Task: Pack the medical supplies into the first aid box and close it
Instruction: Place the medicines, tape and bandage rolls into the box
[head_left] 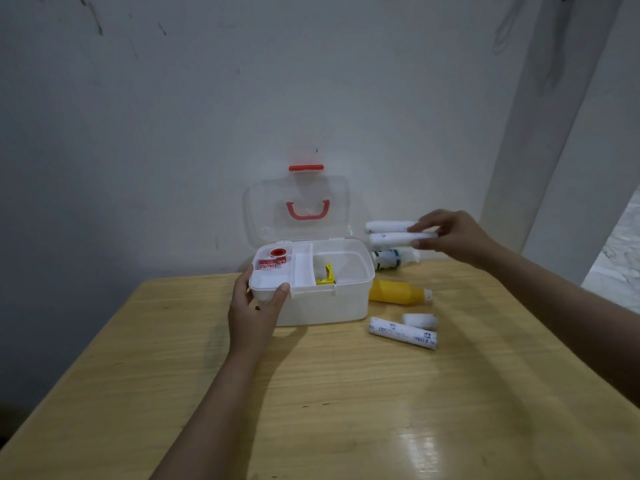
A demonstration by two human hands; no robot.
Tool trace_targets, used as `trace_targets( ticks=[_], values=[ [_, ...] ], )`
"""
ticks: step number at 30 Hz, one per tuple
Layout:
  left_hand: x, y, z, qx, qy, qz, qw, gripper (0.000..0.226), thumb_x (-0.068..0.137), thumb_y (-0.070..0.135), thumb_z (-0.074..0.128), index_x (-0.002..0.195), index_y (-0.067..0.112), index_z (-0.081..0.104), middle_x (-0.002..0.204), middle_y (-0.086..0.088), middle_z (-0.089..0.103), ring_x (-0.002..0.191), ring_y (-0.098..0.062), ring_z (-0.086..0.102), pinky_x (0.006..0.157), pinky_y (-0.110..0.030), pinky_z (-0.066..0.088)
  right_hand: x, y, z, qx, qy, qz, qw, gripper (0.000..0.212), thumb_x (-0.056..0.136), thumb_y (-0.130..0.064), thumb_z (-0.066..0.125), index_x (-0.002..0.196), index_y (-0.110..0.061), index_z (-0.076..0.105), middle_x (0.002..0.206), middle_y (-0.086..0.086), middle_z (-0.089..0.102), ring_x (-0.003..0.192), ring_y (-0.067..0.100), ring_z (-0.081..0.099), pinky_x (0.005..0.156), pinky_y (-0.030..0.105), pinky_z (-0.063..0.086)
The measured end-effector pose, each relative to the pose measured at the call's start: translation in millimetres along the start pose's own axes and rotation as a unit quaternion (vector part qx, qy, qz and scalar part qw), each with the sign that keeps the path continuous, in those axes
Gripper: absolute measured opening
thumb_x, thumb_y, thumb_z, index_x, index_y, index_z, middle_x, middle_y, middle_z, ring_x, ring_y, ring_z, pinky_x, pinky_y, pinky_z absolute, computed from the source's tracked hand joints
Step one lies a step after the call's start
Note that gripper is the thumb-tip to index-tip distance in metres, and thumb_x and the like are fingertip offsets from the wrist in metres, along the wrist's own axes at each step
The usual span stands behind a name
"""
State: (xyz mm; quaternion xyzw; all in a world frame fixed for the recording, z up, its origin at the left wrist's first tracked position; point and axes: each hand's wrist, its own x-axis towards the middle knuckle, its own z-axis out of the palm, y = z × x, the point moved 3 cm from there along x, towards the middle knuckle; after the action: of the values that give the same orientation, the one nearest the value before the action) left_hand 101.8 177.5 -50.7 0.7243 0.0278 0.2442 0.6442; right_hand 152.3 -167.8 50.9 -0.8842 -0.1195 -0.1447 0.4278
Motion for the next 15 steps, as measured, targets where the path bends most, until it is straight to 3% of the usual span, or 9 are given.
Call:
trace_targets(
  ticks=[3, 7, 11, 15],
  values=[
    [-0.7, 1.2, -0.4, -0.012, -0.004, -0.004, 1.000, 0.065, 0.077, 0.026, 0.075, 0.135, 0.025, 0.046, 0.124, 0.010, 0.054, 0.108, -0.010, 0.055, 0.074, -0.018, 0.048, 2.9, -37.6, -6.8, -0.038, -0.028, -0.034, 0.998, 0.028, 0.068, -0.006, 0.078, 0.093, -0.014, 0.073, 0.099, 0.003, 0.062, 0.076, 0.010, 0.054, 0.064, 0.016, 0.044],
    [-0.5, 0.3, -0.8, -0.018, -0.003, -0.011, 1.000, 0.066, 0.076, 0.025, 0.076, 0.135, 0.025, 0.046, 0.123, 0.009, 0.055, 0.106, -0.010, 0.056, 0.079, -0.023, 0.050, 14.1, -73.6, 8.8, -0.154, -0.095, -0.070, 0.981, 0.024, 0.068, -0.010, 0.077, 0.091, -0.016, 0.075, 0.100, 0.000, 0.061, 0.083, 0.008, 0.054, 0.068, 0.019, 0.042],
    [-0.2, 0.1, -0.9, -0.016, -0.004, -0.012, 1.000, 0.066, 0.075, 0.027, 0.077, 0.134, 0.024, 0.048, 0.123, 0.008, 0.056, 0.106, -0.010, 0.055, 0.086, -0.032, 0.053, 32.9, -86.0, 46.0, -0.297, -0.164, -0.063, 0.939, 0.019, 0.068, -0.016, 0.077, 0.085, -0.024, 0.074, 0.105, -0.001, 0.061, 0.094, 0.014, 0.054, 0.077, 0.024, 0.041],
    [0.3, 0.6, -1.4, -0.015, -0.007, -0.009, 1.000, 0.068, 0.075, 0.026, 0.077, 0.136, 0.022, 0.047, 0.123, 0.009, 0.055, 0.107, -0.009, 0.054, 0.083, -0.029, 0.052, 46.7, -82.3, 80.5, -0.366, -0.206, -0.031, 0.907, 0.023, 0.071, -0.012, 0.076, 0.091, -0.021, 0.074, 0.116, 0.001, 0.058, 0.105, 0.020, 0.053, 0.086, 0.027, 0.042]
  ],
)
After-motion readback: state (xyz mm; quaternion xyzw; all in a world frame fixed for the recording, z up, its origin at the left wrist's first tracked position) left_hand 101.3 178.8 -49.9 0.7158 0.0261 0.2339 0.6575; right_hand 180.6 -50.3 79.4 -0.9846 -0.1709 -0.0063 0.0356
